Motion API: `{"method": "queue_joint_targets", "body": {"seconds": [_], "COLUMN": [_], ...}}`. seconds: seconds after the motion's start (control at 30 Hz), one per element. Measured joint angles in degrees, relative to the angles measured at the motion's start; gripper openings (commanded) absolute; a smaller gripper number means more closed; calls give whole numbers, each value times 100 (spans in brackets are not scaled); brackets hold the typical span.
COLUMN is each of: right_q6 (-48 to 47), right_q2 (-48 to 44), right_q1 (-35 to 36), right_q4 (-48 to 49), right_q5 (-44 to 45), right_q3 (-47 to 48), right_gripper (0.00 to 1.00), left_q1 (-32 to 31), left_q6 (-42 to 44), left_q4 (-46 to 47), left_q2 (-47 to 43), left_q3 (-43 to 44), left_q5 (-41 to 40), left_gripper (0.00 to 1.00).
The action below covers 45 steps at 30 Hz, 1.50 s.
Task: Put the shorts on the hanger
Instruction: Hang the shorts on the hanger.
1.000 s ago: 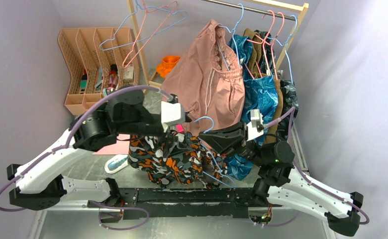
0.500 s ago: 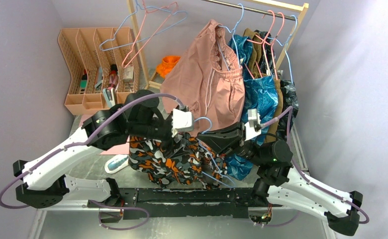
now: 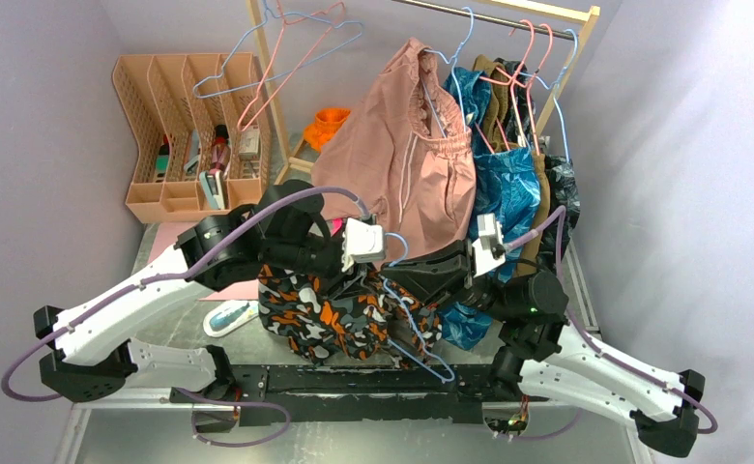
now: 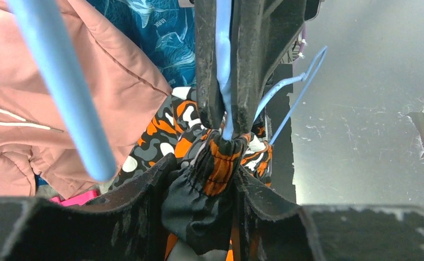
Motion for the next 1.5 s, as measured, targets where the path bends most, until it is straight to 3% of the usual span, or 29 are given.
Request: {"method": "queue_joint_targets", "body": {"seconds": [0.07, 0.23, 0.33, 0.43, 0.5, 0.77, 0.93, 1.13, 1.5], "right_q6": [-13, -105, -225, -339, -422, -334, 39, 293, 385], "right_q2": [35, 144, 179, 168, 149, -142, 72, 883, 1917], "right_q1": [0, 0, 2, 2, 2, 2, 2, 2, 72], "right_q4": [-13, -476, -957, -1491, -1943, -3263, -3851, -4382, -4334], "right_q5": [-55, -133, -24, 249, 549, 2229, 3047, 3359, 2905], "right_q3": [22, 339, 772, 1257, 1600, 1895, 1602, 1679, 2153], "right_gripper": [0, 47, 59, 86, 92, 99, 100, 100, 93], "left_q1": [0, 0, -2, 0, -2, 0, 0, -2, 0], "left_q6": [-20, -85, -140, -273, -404, -1106, -1532, -1692, -1692], "left_q4": [63, 267, 374, 509, 649, 1250, 1526, 1580, 1969], "left_q2": [-59, -313, -590, -1078, -1510, -3237, -3716, -3689, -3628], "left_q3": [-96, -385, -568, -863, -1106, -1740, -1832, -1534, -1318], "left_q5": [15, -164, -592, -1272, -1801, -3974, -5254, -5866, -6227], "left_gripper": [7, 7, 7, 7, 7, 7, 7, 7, 7]}}
